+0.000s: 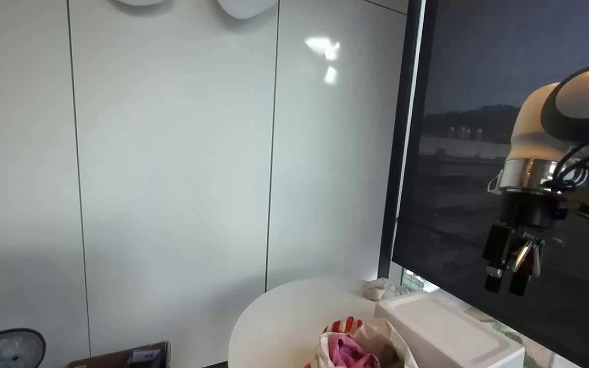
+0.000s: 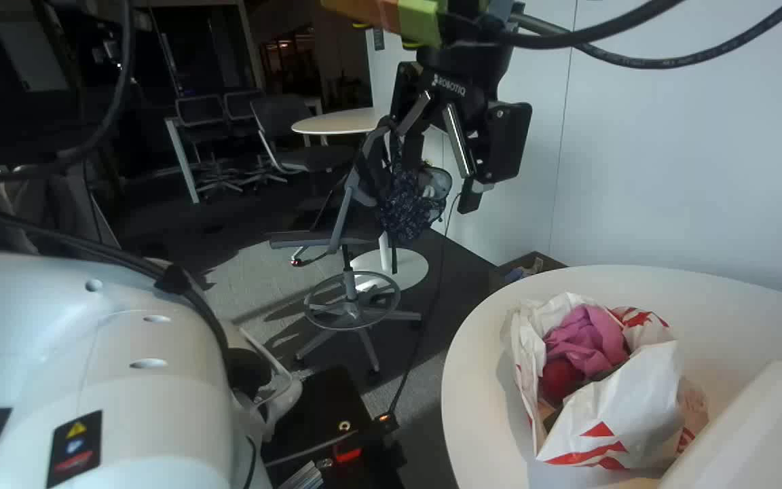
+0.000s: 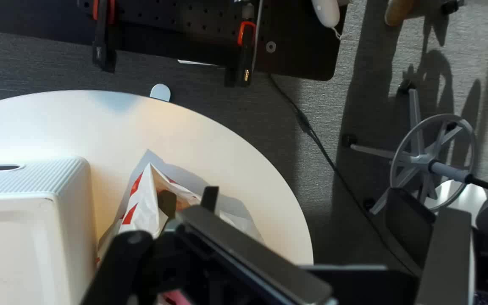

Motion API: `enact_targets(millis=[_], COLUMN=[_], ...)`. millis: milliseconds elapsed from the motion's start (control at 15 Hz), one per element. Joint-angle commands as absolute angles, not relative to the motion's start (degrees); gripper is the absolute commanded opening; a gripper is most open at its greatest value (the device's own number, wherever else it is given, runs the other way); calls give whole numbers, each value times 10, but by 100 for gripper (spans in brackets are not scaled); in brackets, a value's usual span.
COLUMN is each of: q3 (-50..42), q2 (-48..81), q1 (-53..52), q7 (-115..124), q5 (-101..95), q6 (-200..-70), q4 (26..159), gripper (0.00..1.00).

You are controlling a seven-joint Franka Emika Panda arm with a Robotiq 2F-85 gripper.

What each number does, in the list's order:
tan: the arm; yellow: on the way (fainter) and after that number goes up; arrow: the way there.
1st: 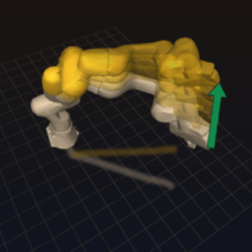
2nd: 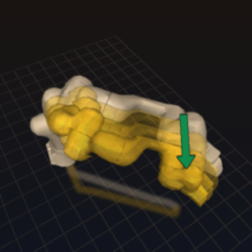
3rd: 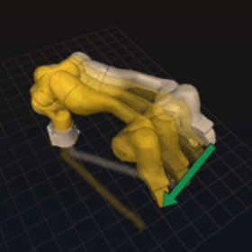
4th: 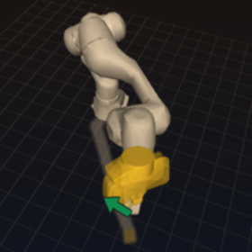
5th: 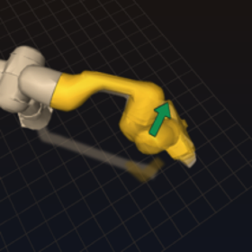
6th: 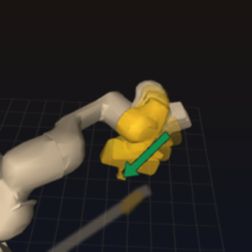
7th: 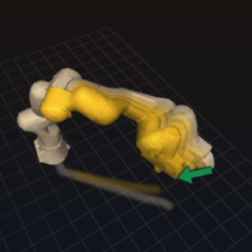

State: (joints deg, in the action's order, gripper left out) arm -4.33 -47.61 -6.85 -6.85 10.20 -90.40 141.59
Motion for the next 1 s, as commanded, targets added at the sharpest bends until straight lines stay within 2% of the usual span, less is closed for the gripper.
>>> enact_targets(millis=[0,600,933], q3=[-34,-30,14], q2=[-475,-468,-336], q1=[-54,-57,-81], q7=[-77,-77,-62], q5=[108,111,160], q6=[-901,-909,-1025], q4=[1412,1412,1444], gripper=[100,100,100])
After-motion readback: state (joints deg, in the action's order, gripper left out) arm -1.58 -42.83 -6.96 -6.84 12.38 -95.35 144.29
